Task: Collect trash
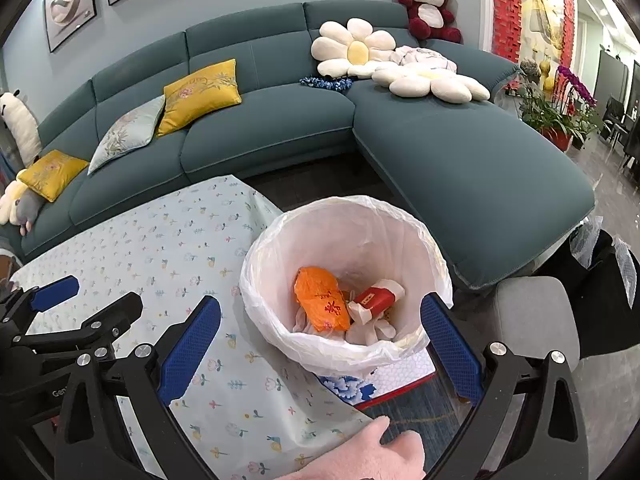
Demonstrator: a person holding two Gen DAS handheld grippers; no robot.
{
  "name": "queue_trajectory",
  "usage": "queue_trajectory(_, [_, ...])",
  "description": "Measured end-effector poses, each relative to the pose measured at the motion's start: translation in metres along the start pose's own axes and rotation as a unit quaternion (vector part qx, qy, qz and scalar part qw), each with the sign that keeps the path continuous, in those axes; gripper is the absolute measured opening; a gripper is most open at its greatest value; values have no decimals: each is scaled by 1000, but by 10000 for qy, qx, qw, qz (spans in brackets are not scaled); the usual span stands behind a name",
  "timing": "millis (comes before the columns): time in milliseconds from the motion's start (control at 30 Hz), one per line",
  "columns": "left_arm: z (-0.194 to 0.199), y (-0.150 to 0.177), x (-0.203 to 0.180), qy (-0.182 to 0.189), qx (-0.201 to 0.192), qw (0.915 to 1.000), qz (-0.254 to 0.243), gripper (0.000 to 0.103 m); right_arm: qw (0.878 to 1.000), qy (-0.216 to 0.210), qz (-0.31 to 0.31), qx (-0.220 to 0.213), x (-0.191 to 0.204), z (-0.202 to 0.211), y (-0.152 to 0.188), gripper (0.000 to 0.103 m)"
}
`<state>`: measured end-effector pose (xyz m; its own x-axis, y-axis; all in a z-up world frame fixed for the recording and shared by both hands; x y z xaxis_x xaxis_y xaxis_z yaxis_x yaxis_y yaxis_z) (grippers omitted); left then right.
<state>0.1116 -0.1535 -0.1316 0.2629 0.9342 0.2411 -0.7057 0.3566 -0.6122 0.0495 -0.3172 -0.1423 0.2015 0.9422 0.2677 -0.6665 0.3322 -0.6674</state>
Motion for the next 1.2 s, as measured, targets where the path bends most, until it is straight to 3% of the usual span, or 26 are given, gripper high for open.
queue_trajectory(1200, [2, 4, -16, -4, 122, 9999, 22, 90, 9999, 161, 28, 22, -13, 1, 9, 96])
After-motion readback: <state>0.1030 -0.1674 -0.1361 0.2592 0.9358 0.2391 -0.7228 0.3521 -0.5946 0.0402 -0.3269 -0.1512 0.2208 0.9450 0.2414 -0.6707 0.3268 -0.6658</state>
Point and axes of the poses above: each gripper's, at about its wrist camera, not at the fingertips, and z roughly against the way its jaws point, x to its left, y to its underside, the point moved 10 cm from there along -z, roughly the way its jaws point, and after that the axes turned 14 degrees about -y, right-handed, at the moved point
